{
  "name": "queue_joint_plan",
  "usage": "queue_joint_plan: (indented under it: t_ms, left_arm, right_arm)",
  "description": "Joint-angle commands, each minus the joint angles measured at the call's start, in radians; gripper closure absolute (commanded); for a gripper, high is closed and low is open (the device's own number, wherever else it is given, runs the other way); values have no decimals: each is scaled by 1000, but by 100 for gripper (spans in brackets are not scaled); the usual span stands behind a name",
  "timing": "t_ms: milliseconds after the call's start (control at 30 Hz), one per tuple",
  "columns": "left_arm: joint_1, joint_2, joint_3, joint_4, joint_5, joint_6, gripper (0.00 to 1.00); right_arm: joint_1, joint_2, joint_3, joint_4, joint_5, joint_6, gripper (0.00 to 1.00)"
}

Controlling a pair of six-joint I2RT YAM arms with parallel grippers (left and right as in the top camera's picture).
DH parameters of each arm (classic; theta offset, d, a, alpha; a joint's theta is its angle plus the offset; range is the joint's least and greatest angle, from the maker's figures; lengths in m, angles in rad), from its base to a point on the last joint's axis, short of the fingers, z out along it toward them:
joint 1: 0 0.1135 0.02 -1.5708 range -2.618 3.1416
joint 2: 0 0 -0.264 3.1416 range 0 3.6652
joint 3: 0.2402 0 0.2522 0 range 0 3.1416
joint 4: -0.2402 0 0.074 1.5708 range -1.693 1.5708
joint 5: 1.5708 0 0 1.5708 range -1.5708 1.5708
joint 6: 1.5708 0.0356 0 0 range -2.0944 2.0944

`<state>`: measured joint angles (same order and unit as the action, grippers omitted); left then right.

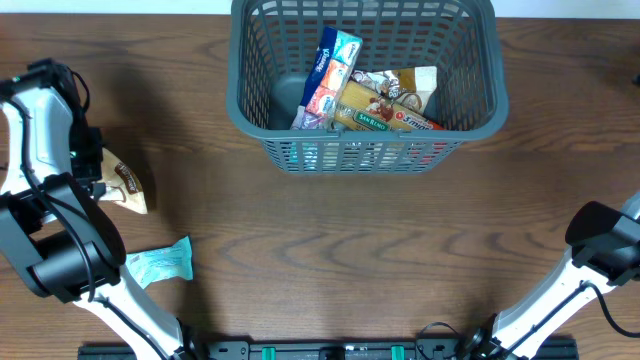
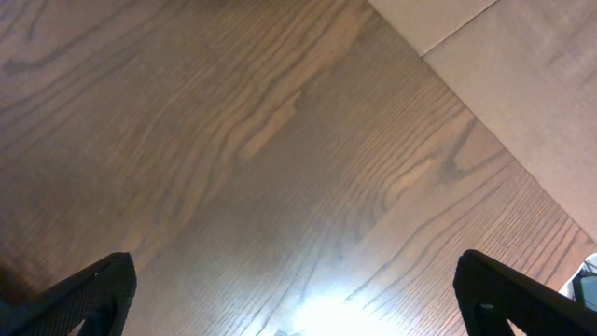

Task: Pack container
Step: 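Lower the left gripper onto the beige rice bag and grasp it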

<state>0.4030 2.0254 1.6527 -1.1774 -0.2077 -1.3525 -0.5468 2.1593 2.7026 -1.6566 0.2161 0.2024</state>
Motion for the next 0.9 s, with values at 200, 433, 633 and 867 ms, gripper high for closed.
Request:
queue_joint_plan:
  t_ms: [200, 433, 633, 867]
  left_arm:
    - [5, 11, -190, 206, 43, 104, 12]
    - [6, 11, -247, 298, 43, 146, 12]
    - [6, 11, -248, 337, 43, 194, 12]
    - [6, 11, -280, 401, 43, 228, 12]
  right_arm:
    - [-2, -8, -2, 0, 4, 14, 1]
    - [-2, -8, -2, 0, 4, 14, 1]
    - [-2, -8, -2, 0, 4, 14, 1]
    - [-2, -8, -2, 0, 4, 14, 1]
